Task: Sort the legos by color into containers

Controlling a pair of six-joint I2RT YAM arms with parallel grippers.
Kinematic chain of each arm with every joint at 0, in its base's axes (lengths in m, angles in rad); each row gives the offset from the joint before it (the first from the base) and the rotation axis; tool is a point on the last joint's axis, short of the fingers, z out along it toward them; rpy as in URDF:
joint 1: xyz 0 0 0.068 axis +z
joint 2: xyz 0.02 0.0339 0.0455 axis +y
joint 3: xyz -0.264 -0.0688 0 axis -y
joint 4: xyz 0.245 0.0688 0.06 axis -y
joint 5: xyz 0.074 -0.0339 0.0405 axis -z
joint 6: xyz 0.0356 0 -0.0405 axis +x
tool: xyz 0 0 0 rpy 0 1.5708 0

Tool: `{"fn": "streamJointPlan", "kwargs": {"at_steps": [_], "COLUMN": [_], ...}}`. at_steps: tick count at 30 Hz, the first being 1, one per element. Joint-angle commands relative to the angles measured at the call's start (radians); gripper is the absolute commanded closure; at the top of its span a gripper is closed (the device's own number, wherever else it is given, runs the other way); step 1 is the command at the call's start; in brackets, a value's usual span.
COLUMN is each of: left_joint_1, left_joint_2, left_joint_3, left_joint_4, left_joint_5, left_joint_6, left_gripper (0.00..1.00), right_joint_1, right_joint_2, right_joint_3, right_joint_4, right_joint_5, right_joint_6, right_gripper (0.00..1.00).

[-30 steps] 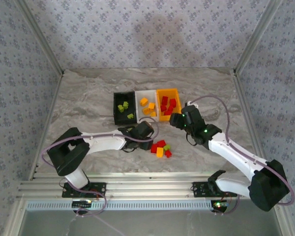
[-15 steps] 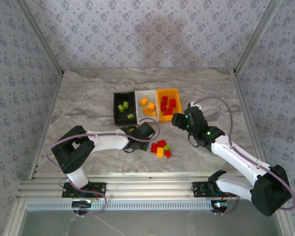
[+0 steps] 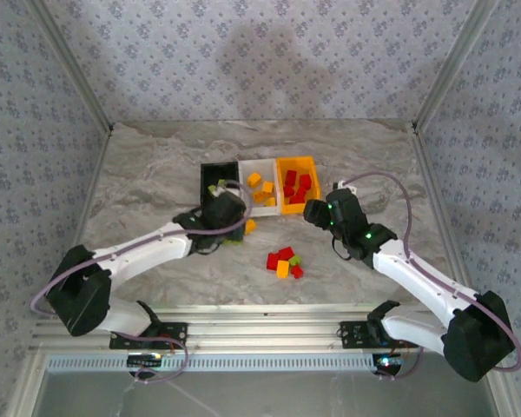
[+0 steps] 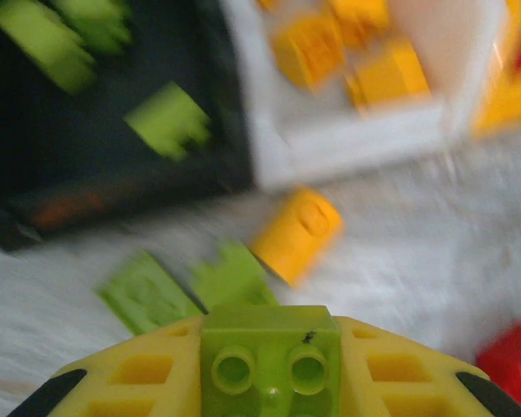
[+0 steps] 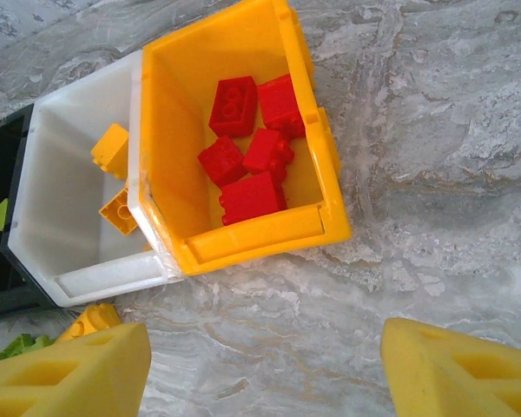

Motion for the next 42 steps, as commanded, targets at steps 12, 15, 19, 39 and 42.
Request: {"fn": "streamJointPlan", "kwargs": {"at_steps": [12, 15, 19, 39, 42], "left_joint_1": [0.242, 0.259, 0.260, -0.025, -0.047], "left_joint_2": [0.301, 0.349, 0.354, -0.207, -0.249], "left_joint_3": [0.271, 0.304, 0.319, -0.127, -0.195], "left_joint_4": [0.015, 0.009, 0.006, 0.049, 0.038], "left_joint_5": [-0.077, -0.063, -0.031, 0.072, 0.074], "left_joint_6": [0.030, 0.032, 0.031, -0.095, -0.122], "left_gripper": [0.69, 0.65, 0.43, 0.00, 0.01], "right_joint_1": [-0.005, -0.005, 0.002, 0.179, 0.229], "right_joint_2": [-0.020, -0.033, -0.038, 0.138, 0.196], "right_joint_3": [-0.030, -0.042, -0.050, -0.070, -0.047], "right_joint_4": [-0.001, -0.009, -0.023, -0.121, -0.116], "right_joint_5": [-0.010, -0.017, -0.037, -0.142, -0.133], "right_joint_6": [0.028, 0.032, 0.038, 0.022, 0.014], "right_gripper": [0.27, 0.27, 0.25, 0.25, 0.26]}}
